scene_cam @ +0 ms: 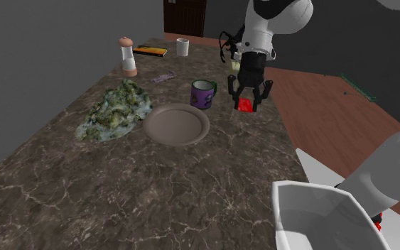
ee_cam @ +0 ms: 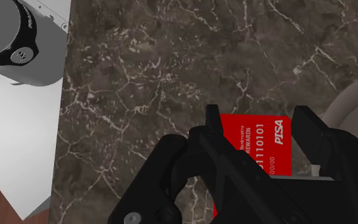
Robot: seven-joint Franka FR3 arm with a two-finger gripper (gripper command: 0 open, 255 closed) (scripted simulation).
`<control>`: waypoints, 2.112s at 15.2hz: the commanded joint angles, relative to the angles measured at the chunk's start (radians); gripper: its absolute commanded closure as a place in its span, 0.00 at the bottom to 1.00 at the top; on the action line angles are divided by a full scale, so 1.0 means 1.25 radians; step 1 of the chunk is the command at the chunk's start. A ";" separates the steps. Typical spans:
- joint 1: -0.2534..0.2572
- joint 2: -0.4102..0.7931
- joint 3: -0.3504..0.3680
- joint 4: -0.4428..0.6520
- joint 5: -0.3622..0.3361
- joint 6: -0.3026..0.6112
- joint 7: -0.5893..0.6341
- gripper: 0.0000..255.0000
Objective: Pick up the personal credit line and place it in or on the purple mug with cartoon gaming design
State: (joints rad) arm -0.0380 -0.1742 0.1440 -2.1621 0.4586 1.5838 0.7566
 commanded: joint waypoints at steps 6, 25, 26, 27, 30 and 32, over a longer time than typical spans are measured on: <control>-0.005 0.019 -0.007 0.077 -0.008 -0.057 0.017 1.00; -0.022 0.649 -0.023 0.942 -0.075 -0.290 0.081 1.00; -0.021 0.645 -0.024 0.924 -0.076 -0.277 0.076 1.00; -0.021 0.642 -0.025 0.909 -0.076 -0.266 0.071 1.00; -0.020 0.635 -0.027 0.866 -0.078 -0.233 0.057 1.00; -0.019 0.632 -0.028 0.841 -0.080 -0.211 0.049 1.00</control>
State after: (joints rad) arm -0.0620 0.6199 0.1101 -1.0912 0.3599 1.3042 0.8245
